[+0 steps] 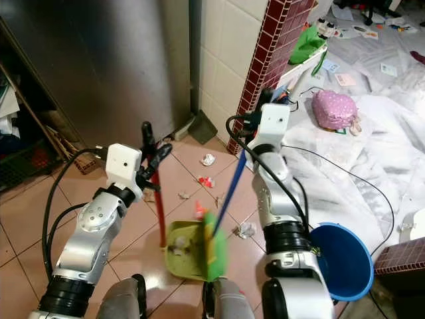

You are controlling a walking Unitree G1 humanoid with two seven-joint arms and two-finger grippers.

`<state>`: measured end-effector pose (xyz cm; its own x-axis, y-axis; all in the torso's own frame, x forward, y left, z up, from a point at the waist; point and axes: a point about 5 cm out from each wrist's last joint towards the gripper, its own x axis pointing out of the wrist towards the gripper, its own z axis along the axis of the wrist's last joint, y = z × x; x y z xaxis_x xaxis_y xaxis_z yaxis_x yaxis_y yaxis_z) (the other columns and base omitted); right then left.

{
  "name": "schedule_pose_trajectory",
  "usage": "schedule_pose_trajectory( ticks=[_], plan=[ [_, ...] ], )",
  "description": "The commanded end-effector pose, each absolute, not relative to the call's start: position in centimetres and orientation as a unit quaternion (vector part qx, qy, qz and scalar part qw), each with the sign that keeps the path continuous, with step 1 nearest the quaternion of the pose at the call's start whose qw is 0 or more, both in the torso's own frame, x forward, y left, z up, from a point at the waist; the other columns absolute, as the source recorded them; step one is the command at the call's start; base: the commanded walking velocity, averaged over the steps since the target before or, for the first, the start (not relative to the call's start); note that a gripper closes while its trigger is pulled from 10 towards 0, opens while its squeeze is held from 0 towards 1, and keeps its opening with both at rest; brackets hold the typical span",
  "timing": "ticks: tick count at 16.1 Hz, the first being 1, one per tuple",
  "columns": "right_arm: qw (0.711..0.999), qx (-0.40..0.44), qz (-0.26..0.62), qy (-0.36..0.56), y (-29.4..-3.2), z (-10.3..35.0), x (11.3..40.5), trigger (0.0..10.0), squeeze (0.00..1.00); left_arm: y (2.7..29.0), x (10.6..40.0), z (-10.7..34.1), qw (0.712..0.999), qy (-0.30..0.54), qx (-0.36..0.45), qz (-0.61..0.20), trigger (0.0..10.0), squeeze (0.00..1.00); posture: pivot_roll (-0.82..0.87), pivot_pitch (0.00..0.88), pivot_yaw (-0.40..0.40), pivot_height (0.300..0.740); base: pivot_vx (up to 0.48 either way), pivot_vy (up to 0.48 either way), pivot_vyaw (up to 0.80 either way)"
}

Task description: Sweep floor

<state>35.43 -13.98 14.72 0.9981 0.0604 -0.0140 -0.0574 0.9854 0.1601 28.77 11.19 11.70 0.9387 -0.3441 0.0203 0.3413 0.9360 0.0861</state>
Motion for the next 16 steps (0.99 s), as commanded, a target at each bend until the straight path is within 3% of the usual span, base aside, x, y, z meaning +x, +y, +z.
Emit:
schedule_pose_trajectory(
  ticks=[1, 4, 9, 11, 16],
  plan=[
    [0.993, 0.109, 0.034, 0.007, -14.0, 15.4, 35.4, 10.0, 0.0, 11.3, 28.8, 12.9, 0.984, -0.045, 0.047, -0.168, 10.0, 0.0, 0.0, 0.172, -0.059, 0.74, 0.0, 0.0, 0.0],
    [0.99, 0.074, 0.096, -0.071, -13.0, 19.8, 36.2, 10.0, 0.0, 11.0, 28.6, 12.7, 0.982, -0.041, 0.051, -0.176, 10.0, 0.0, -0.01, 0.176, -0.058, 0.74, 0.0, 0.0, 0.0],
    [0.973, -0.034, 0.092, -0.209, -14.0, 25.5, 36.5, 10.0, 0.0, 10.8, 28.5, 12.7, 0.982, -0.04, 0.049, -0.176, 10.0, 0.0, -0.01, 0.182, -0.063, 0.74, 0.0, 0.0, 0.0],
    [0.962, -0.106, 0.081, -0.239, -14.5, 26.2, 36.3, 10.0, 0.0, 10.8, 28.4, 12.7, 0.983, -0.039, 0.049, -0.175, 10.0, 0.0, -0.01, 0.186, -0.066, 0.74, 0.0, 0.0, 0.0],
    [0.955, -0.194, 0.053, -0.218, -16.2, 23.8, 36.3, 10.0, 0.0, 11.0, 28.3, 12.4, 0.983, -0.036, 0.052, -0.172, 10.0, 0.0, -0.01, 0.191, -0.071, 0.74, 0.0, 0.0, 0.0]
  ],
)
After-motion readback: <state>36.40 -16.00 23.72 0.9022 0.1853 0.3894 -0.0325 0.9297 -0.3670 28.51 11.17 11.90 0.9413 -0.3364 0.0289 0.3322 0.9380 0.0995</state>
